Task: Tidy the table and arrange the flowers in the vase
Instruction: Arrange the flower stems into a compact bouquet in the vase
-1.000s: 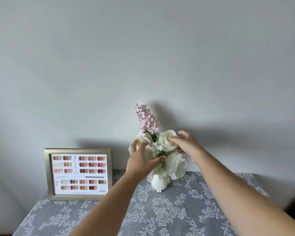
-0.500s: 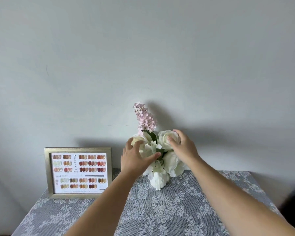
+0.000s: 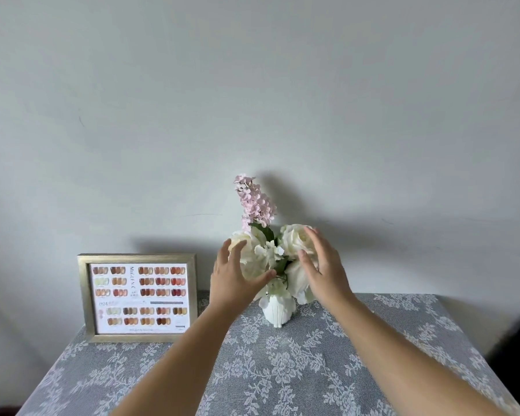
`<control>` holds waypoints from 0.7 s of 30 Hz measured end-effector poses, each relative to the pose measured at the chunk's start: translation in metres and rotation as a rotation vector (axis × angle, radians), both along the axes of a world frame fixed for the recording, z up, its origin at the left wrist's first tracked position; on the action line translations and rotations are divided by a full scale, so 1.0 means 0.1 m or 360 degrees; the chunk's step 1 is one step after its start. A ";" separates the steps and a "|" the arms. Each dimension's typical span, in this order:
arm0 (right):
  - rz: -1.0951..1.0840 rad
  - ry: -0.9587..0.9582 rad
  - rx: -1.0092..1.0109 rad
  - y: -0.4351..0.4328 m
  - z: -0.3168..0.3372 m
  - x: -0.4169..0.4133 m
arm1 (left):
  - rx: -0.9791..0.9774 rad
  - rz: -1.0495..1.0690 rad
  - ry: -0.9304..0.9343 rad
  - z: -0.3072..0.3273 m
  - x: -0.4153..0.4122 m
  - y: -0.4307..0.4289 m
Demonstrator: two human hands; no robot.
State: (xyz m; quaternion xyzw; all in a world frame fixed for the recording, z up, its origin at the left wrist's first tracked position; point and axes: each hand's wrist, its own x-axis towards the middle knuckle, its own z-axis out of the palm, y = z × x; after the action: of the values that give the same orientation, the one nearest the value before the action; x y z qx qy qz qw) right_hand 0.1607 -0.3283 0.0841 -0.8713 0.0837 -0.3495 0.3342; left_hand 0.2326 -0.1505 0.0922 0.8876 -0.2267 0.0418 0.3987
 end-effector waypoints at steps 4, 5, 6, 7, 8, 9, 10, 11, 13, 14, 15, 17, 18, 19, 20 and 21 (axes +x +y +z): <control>-0.0176 -0.0117 -0.0032 0.09 -0.28 -0.28 | -0.0115 0.0041 -0.0271 -0.16 -0.12 0.07; -0.0212 -0.0132 -0.0063 0.13 -0.37 -0.34 | -0.0123 0.0042 -0.0340 -0.21 -0.18 0.08; -0.0244 -0.0138 -0.0103 0.17 -0.44 -0.40 | -0.0112 0.0030 -0.0401 -0.26 -0.23 0.08; -0.0257 -0.0135 -0.0137 0.20 -0.51 -0.45 | -0.0083 0.0002 -0.0451 -0.31 -0.29 0.09; -0.0247 -0.0123 -0.0159 0.24 -0.57 -0.48 | -0.0048 -0.0036 -0.0484 -0.35 -0.33 0.09; -0.0223 -0.0110 -0.0180 0.28 -0.61 -0.49 | -0.0013 -0.0078 -0.0488 -0.40 -0.37 0.09; -0.0196 -0.0096 -0.0203 0.31 -0.64 -0.49 | 0.0020 -0.0114 -0.0473 -0.44 -0.39 0.08; -0.0171 -0.0081 -0.0226 0.33 -0.65 -0.48 | 0.0047 -0.0141 -0.0459 -0.46 -0.39 0.08; -0.0149 -0.0057 -0.0253 0.34 -0.63 -0.46 | 0.0085 -0.0178 -0.0431 -0.49 -0.40 0.07; -0.0151 -0.0052 -0.0258 0.34 -0.61 -0.44 | 0.0095 -0.0196 -0.0418 -0.48 -0.39 0.07; -0.0160 -0.0055 -0.0258 0.32 -0.59 -0.44 | 0.0098 -0.0209 -0.0420 -0.47 -0.39 0.08; -0.0192 -0.0080 -0.0258 0.26 -0.54 -0.44 | 0.0075 -0.0179 -0.0454 -0.41 -0.38 0.10; -0.0222 -0.0095 -0.0257 0.21 -0.51 -0.44 | 0.0041 -0.0136 -0.0466 -0.37 -0.36 0.12; -0.0253 -0.0104 -0.0247 0.17 -0.46 -0.43 | 0.0004 -0.0087 -0.0463 -0.32 -0.32 0.13; -0.0278 -0.0106 -0.0229 0.12 -0.40 -0.41 | -0.0018 -0.0045 -0.0436 -0.27 -0.27 0.14; -0.0292 -0.0100 -0.0215 0.07 -0.34 -0.38 | -0.0015 -0.0018 -0.0379 -0.23 -0.21 0.14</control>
State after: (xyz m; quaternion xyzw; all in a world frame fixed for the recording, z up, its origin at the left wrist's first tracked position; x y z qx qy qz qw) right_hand 0.1232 -0.3211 0.0501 -0.8691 0.1290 -0.4106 0.2439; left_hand 0.2121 -0.1369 0.0695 0.8733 -0.2772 0.1458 0.3732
